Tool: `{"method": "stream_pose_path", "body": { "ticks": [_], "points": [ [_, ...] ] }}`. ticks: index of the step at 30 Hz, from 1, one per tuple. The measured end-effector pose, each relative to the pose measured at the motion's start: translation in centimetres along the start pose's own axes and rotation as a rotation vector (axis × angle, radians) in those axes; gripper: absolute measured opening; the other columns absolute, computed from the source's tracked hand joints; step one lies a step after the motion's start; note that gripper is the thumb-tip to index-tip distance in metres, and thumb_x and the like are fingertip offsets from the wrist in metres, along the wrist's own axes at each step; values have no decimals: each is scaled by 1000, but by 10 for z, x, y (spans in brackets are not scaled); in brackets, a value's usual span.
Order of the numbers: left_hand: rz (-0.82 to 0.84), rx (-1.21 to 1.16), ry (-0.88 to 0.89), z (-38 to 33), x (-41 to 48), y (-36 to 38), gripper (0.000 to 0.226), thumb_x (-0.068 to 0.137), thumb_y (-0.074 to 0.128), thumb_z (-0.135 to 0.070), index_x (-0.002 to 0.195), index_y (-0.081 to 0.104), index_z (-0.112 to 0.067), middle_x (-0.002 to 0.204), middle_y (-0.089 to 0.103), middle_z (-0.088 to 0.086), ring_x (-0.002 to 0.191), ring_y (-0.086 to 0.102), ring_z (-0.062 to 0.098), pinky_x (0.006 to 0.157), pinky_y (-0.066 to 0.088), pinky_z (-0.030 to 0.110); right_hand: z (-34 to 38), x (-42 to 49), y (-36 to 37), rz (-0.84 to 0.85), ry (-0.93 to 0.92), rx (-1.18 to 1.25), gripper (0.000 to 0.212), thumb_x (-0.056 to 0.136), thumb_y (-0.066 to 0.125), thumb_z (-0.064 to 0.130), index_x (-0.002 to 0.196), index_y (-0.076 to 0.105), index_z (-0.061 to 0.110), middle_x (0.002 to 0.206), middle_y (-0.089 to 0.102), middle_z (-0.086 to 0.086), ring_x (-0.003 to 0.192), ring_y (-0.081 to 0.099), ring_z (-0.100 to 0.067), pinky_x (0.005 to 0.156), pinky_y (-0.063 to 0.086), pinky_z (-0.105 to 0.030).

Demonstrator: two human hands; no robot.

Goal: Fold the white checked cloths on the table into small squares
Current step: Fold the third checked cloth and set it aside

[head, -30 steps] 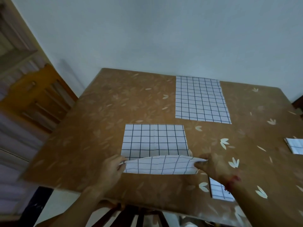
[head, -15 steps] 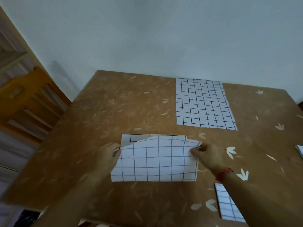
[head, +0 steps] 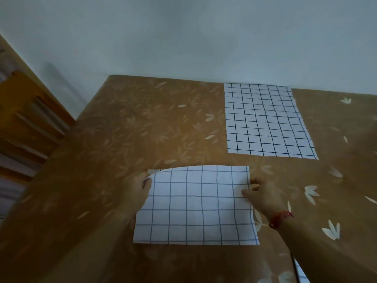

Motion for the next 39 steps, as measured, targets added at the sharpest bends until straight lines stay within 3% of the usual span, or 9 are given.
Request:
{"method": "stream_pose_path", "body": {
  "ticks": [4, 8, 13, 15, 19, 23, 28, 35, 39],
  "points": [
    [-60, 7, 8, -9, 2, 0, 16, 90, 60, -6, 103, 69, -3, 101, 67, 9, 91, 59, 25, 76, 35, 25, 0, 2, 4, 9, 37, -25, 20, 85, 70, 15, 94, 59, 29, 82, 66, 0, 82, 65, -19, 79, 58, -43],
    [-53, 26, 21, -10, -6, 0, 25, 91, 57, -15, 113, 64, -5, 118, 59, 8, 108, 52, 23, 87, 32, 24, 5, -2, 0, -14, 5, -57, 29, 89, 67, 17, 116, 57, 23, 86, 64, 4, 82, 62, -16, 61, 46, -24],
    [20, 80, 127, -18, -43, 13, 44, 87, 38, -36, 112, 63, -9, 114, 58, 5, 107, 49, 18, 87, 41, 31, 16, -24, -4, -36, -34, -217, 42, 92, 63, 24, 132, 50, 18, 112, 64, -5, 80, 52, -11, 65, 39, -17],
    [97, 148, 186, -23, -68, 23, 45, 89, 35, -39, 116, 62, -15, 121, 57, 2, 112, 51, 18, 90, 45, 33, 18, -38, -1, -48, -92, -313, 44, 93, 61, 27, 134, 48, 19, 119, 62, -5, 78, 51, -7, 62, 36, -11],
    [230, 156, 329, -43, -123, 40, 38, 90, 38, -38, 117, 61, -23, 122, 57, -4, 116, 52, 12, 90, 47, 26, 5, -69, 30, -48, -276, -351, 48, 88, 63, 27, 134, 53, 14, 130, 53, -10, 114, 54, -24, 94, 43, -30],
    [325, 236, 470, -55, -166, 57, 41, 87, 45, -37, 119, 64, -18, 126, 60, 1, 118, 55, 19, 97, 46, 32, -14, -119, 76, 15, -622, -518, 51, 76, 71, 24, 123, 58, 11, 125, 60, -12, 110, 61, -30, 86, 56, -42],
    [321, 281, 485, -48, -179, 74, 49, 90, 44, -32, 132, 56, -9, 139, 52, 8, 131, 47, 22, 104, 42, 40, -26, -157, 113, 131, -823, -659, 53, 90, 40, 36, 129, 58, 6, 135, 58, -15, 124, 57, -29, 92, 54, -44],
    [344, 319, 442, -42, -183, 84, 53, 94, 37, -31, 139, 45, -3, 145, 45, 13, 137, 37, 25, 108, 39, 39, -37, -156, 129, 220, -723, -773, 65, 103, 11, 36, 129, 58, -1, 136, 55, -20, 131, 47, -31, 93, 53, -47],
    [312, 329, 473, -43, -186, 84, 55, 92, 38, -25, 141, 40, 1, 148, 39, 15, 139, 33, 25, 109, 25, 41, -31, -159, 135, 208, -753, -780, 80, 101, 0, 48, 136, 52, -1, 144, 47, -19, 134, 45, -30, 101, 48, -47]
  ]
}}
Point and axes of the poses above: each hand's wrist, its own x-axis towards the middle knuckle, its own y-axis out of the palm, z = x × y, the point moved 2 cm from there along x, towards the middle knuckle
